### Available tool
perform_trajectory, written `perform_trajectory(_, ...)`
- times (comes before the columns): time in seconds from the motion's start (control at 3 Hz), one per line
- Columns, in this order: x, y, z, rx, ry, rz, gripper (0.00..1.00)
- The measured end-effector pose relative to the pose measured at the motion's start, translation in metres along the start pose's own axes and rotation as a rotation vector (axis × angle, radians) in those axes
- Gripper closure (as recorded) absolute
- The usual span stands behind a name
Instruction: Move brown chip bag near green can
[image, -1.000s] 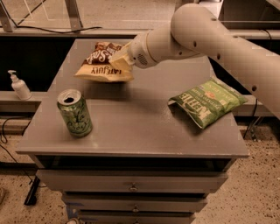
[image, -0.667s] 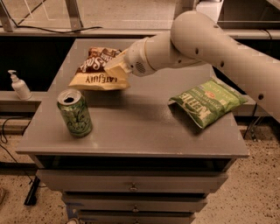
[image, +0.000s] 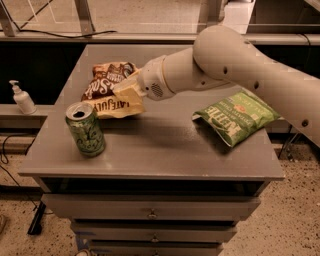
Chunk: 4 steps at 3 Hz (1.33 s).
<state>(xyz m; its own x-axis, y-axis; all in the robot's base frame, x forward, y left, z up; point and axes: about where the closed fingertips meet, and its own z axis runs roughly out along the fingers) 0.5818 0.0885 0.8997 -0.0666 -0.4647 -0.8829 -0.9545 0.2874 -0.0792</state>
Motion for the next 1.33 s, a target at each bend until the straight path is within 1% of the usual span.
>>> perform_trajectory(0.33,0.0021,0.0058,0.0016,-0.013,0.0,0.02,0.59)
perform_trajectory(1.0,0.0033,0.0069,0.0039,-0.021,0.001,0.039,0.12)
perform_trajectory(1.33,0.0022,0.0055,0.0027,-0.017,0.002,0.041,0.0)
